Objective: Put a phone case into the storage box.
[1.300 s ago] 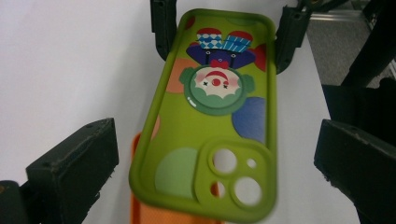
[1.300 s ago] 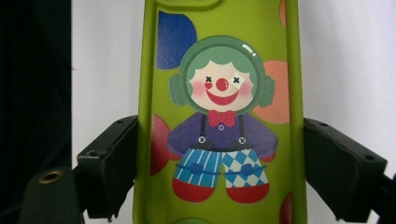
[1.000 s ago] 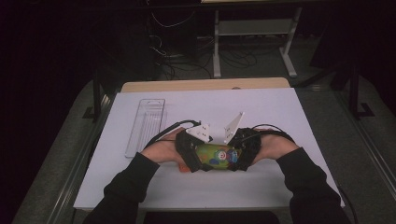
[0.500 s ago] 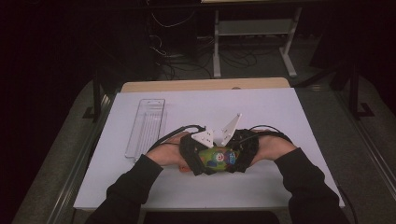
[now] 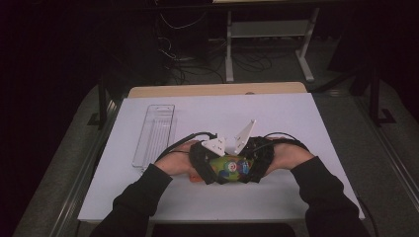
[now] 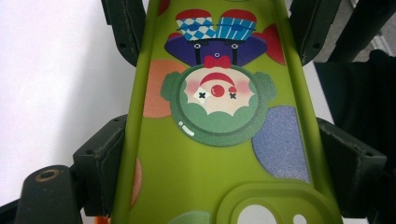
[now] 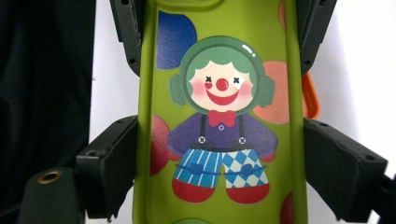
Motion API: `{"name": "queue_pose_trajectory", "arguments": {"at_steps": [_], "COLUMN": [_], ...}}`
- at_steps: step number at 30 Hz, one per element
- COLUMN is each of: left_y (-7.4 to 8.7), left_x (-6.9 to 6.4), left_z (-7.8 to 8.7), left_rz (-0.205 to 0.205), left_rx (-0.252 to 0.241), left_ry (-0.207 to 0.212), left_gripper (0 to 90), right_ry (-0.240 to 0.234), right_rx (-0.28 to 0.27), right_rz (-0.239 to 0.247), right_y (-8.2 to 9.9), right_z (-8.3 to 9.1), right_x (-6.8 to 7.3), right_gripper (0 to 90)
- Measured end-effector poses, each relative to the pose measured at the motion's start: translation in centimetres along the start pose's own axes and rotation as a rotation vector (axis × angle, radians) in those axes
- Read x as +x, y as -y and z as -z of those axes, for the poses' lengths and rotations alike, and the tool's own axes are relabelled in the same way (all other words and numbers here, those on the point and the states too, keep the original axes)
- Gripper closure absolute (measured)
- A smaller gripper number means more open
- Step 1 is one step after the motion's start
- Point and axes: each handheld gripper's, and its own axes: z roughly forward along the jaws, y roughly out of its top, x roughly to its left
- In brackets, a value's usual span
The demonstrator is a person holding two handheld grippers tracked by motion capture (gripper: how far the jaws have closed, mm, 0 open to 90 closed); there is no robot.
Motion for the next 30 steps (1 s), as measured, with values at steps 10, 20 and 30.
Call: {"name": "queue_pose_trajectory", "arguments": {"at_steps": [10,20,30], "left_y": [0.5,1.8,1.9], "left_x": [0.4,1.9,1.8], "left_z": [0.4,1.0,1.2], "left_rz": [0.04,0.265,0.369], "left_rx": [0.017,0.016,0.026], "left_ry": [-0.041,-0.206,-0.294], "left_gripper": [16.0,15.9,16.0], "right_ry": [0.02,0.172,0.301], "right_rx": [-0.072,-0.218,-0.34], "right_rz": [-0.056,-0.269,-0.536], "right_y": [0.8,4.1,7.3], "right_z": [-0.1,1.3,0.6], "right_x": [-0.6,-2.4,-0.8], "right_gripper": [3.4,0.0,0.1]}}
